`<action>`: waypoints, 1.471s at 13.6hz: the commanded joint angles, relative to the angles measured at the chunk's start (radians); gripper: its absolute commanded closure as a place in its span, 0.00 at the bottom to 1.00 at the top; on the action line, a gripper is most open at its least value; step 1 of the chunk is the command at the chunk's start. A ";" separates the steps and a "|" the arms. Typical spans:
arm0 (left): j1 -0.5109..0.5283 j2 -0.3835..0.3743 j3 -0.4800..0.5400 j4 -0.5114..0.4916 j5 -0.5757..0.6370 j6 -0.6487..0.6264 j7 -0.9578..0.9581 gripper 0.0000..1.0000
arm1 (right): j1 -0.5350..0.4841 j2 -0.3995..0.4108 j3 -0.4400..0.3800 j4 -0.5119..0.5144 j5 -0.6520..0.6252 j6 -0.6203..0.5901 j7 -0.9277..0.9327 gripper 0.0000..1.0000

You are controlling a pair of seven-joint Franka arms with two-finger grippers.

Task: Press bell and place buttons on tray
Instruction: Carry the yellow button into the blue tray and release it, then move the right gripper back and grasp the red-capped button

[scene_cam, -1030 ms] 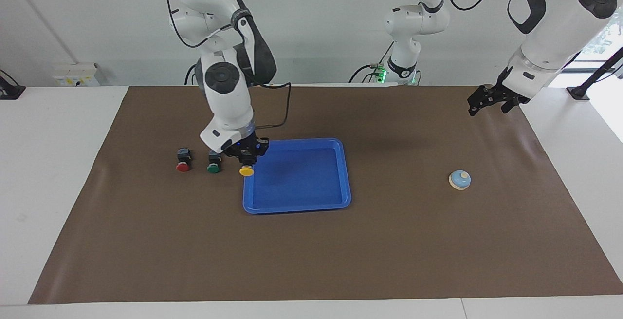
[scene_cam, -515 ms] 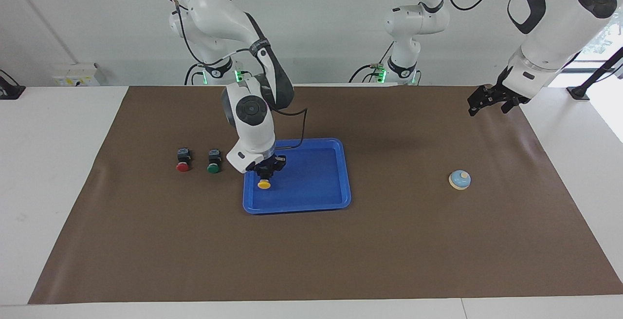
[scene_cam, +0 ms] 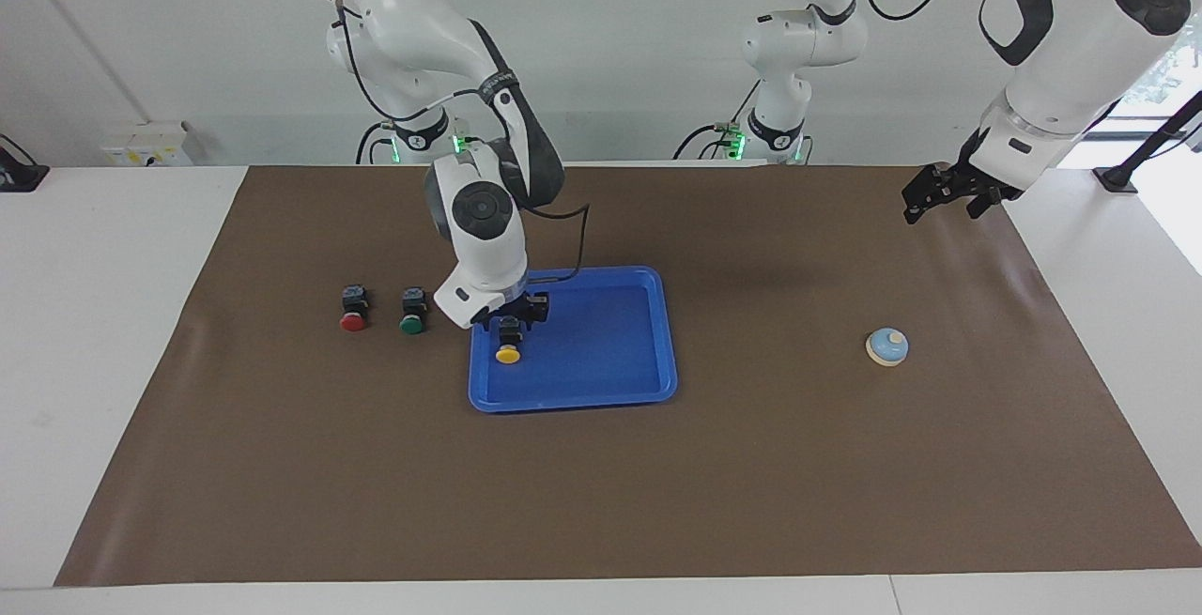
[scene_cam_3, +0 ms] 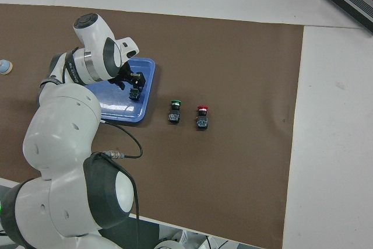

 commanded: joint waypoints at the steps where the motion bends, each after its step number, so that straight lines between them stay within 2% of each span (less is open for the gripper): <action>1: 0.010 -0.009 -0.006 0.006 -0.008 -0.018 0.002 0.00 | -0.096 -0.078 -0.002 0.058 0.012 -0.104 -0.082 0.00; 5: 0.008 -0.009 -0.006 0.006 -0.008 -0.018 0.002 0.00 | -0.279 -0.128 -0.004 0.016 0.004 -0.130 -0.330 0.00; 9: 0.008 -0.009 -0.006 0.006 -0.008 -0.018 0.002 0.00 | -0.405 -0.182 -0.004 -0.146 -0.003 -0.060 -0.450 0.00; 14: 0.008 -0.007 -0.006 0.006 -0.008 -0.018 0.002 0.00 | -0.416 -0.254 -0.004 -0.378 -0.003 0.129 -0.479 0.00; 20: 0.008 -0.009 -0.006 0.006 -0.008 -0.018 0.002 0.00 | -0.423 -0.282 -0.004 -0.501 -0.003 0.274 -0.545 0.00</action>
